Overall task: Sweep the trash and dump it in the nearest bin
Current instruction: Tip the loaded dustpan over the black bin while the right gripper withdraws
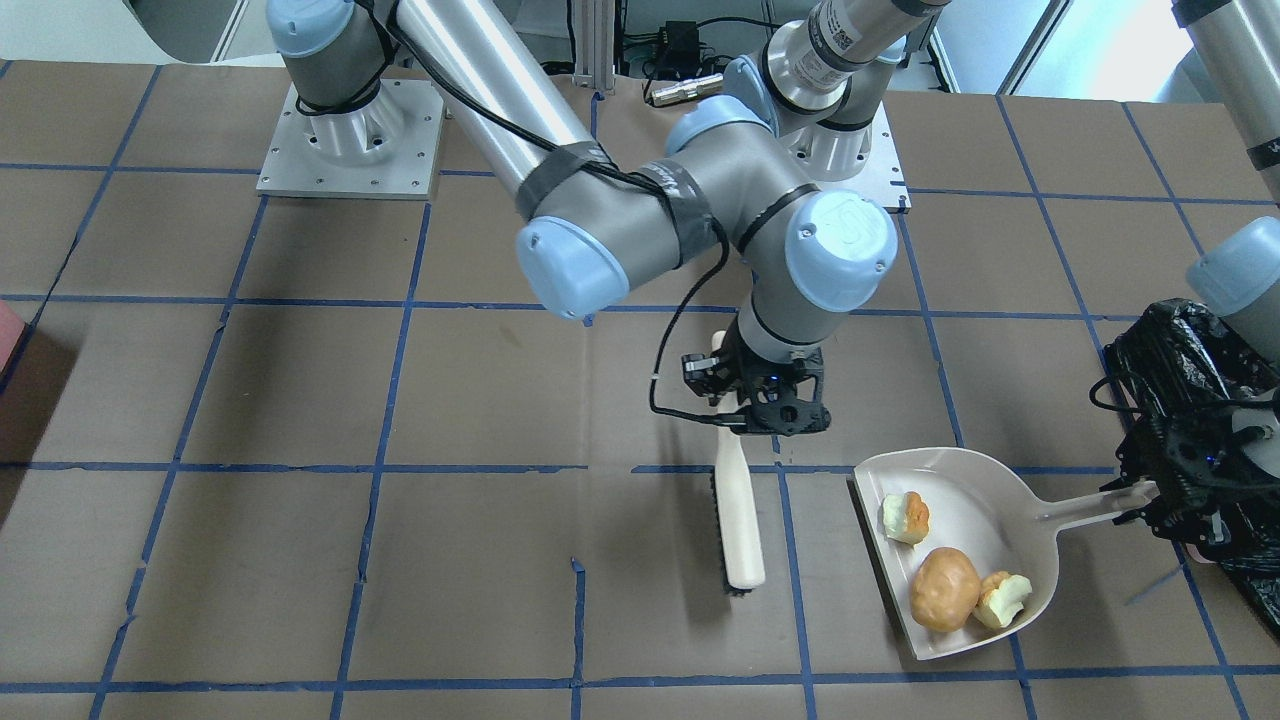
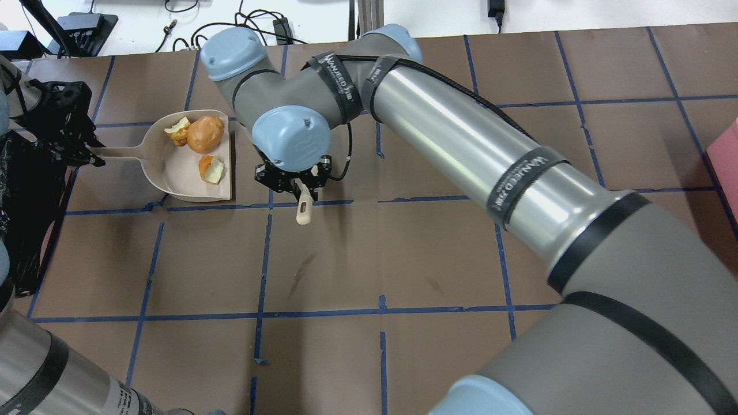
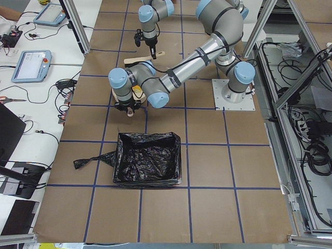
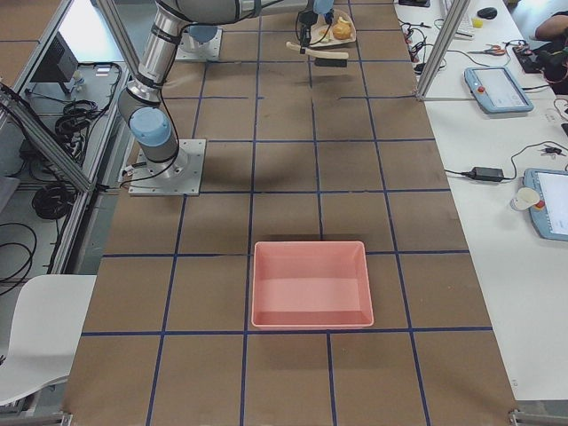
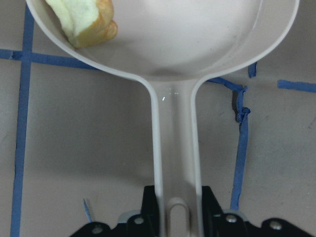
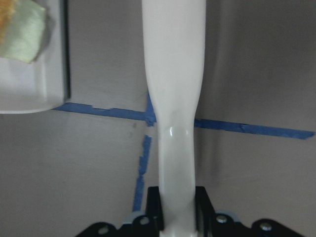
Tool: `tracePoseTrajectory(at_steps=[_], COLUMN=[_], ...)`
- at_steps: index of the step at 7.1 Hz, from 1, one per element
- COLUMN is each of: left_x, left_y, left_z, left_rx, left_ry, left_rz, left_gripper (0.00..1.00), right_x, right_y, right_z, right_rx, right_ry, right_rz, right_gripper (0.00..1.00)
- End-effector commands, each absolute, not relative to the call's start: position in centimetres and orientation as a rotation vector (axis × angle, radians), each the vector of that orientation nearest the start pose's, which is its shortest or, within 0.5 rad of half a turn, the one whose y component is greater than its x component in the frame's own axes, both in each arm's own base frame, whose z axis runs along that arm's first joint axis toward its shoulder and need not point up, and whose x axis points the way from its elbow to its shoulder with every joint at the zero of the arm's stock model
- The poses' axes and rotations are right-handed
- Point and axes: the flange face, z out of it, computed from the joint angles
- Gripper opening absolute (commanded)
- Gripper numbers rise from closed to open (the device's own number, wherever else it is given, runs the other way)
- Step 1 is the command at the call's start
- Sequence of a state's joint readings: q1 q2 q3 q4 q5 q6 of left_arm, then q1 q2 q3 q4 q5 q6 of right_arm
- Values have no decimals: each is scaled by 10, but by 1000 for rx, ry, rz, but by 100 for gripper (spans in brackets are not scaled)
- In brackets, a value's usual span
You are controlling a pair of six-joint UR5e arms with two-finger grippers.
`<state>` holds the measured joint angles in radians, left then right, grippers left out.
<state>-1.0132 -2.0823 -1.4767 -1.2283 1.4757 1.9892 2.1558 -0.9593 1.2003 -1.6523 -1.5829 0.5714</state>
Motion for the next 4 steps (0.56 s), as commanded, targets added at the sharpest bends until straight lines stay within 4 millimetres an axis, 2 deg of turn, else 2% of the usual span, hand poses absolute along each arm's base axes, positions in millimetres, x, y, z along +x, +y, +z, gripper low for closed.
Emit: tracePoseTrajectory(at_steps=[1, 2, 3, 4], left_x=[249, 250, 254, 273], left_y=[-624, -621, -616, -605], left_z=[272, 281, 291, 303], left_rx=[2067, 2015, 2004, 1961], left_ry=[2524, 2566, 2582, 2623], left_rz=[-196, -193, -192, -202], left_gripper=[1, 1, 1, 1], right_x=[442, 424, 407, 397], right_y=[-456, -427, -411, -396], right_z=[317, 308, 296, 281], right_rx=[88, 95, 119, 104], right_ry=[3211, 3186, 3173, 3157], right_rz=[163, 89, 55, 57], right_gripper=[2, 2, 2, 2])
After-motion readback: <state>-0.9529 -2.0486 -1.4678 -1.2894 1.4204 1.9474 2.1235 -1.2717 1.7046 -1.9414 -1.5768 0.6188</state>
